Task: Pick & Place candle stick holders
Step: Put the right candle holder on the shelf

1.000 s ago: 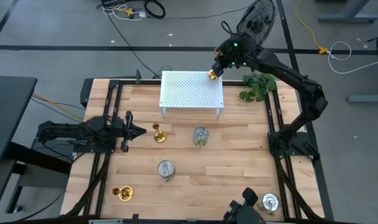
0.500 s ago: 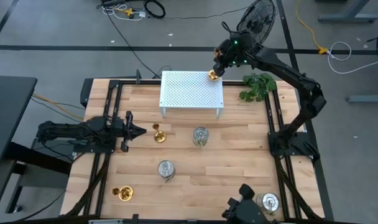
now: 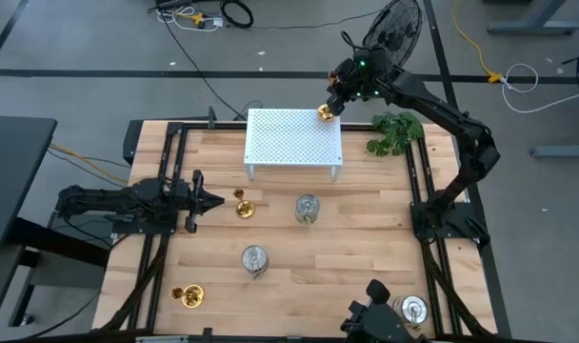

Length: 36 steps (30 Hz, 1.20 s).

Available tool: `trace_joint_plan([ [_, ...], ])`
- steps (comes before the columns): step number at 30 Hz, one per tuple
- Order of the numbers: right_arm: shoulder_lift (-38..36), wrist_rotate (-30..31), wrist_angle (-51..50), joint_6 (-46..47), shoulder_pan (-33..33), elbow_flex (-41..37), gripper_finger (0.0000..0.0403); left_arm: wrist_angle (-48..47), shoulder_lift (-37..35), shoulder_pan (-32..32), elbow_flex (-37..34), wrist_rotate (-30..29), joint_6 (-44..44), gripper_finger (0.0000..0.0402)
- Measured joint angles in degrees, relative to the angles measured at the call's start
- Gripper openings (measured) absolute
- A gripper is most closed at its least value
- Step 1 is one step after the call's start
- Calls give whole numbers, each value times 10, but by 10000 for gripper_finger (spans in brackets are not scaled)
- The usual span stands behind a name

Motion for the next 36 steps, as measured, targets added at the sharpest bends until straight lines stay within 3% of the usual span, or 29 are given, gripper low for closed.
trace_joint_plan([
  [36, 18, -29, 19, 0, 0, -15, 13, 0, 0, 0, 0, 0, 0, 32],
])
